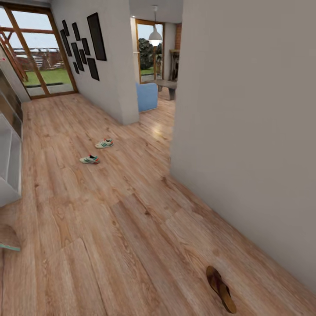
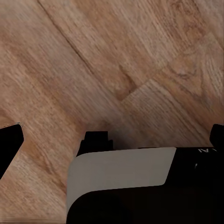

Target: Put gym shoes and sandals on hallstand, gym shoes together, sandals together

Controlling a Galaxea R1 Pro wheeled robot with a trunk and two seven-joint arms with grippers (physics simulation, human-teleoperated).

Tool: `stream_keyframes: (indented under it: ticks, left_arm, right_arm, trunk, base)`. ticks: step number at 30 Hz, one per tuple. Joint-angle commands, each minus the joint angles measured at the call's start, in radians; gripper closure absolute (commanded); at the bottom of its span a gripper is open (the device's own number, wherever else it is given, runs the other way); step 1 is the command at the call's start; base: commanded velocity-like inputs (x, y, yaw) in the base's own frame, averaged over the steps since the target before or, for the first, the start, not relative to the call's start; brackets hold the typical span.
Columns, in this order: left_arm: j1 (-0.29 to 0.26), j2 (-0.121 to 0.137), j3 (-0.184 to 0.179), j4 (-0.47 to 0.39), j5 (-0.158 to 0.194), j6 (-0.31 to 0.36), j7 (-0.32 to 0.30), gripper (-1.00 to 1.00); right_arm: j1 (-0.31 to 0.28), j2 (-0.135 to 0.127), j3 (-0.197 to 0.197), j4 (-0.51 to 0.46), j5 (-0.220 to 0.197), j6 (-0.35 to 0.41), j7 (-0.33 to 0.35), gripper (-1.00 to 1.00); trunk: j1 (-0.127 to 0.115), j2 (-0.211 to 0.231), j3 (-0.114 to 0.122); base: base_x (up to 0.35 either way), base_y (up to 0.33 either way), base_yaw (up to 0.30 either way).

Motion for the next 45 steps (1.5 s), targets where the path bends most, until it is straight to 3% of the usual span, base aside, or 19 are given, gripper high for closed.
stream_keyframes:
  ticks: [1, 31, 45]
  left_arm:
    - [0.0, 0.0, 0.0, 0.0, 0.0, 0.0, 0.0, -1.0]
    - [0.0, 0.0, 0.0, 0.0, 0.0, 0.0, 0.0, -1.0]
    - [0.0, 0.0, 0.001, 0.0, 0.0, 0.0, 0.0, -1.0]
  right_arm:
    - [0.0, 0.0, 0.0, 0.0, 0.0, 0.0, 0.0, -1.0]
    - [0.0, 0.0, 0.0, 0.0, 0.0, 0.0, 0.0, -1.0]
    - [0.0, 0.0, 0.0, 0.0, 0.0, 0.0, 0.0, -1.0]
  trunk:
    - [0.0, 0.0, 0.0]
    - [0.0, 0.0, 0.0]
    - [0.0, 0.0, 0.0]
  base:
    - [0.0, 0.0, 0.248]
    - [0.0, -0.111, 0.018]
    - [0.0, -0.017, 0.0]
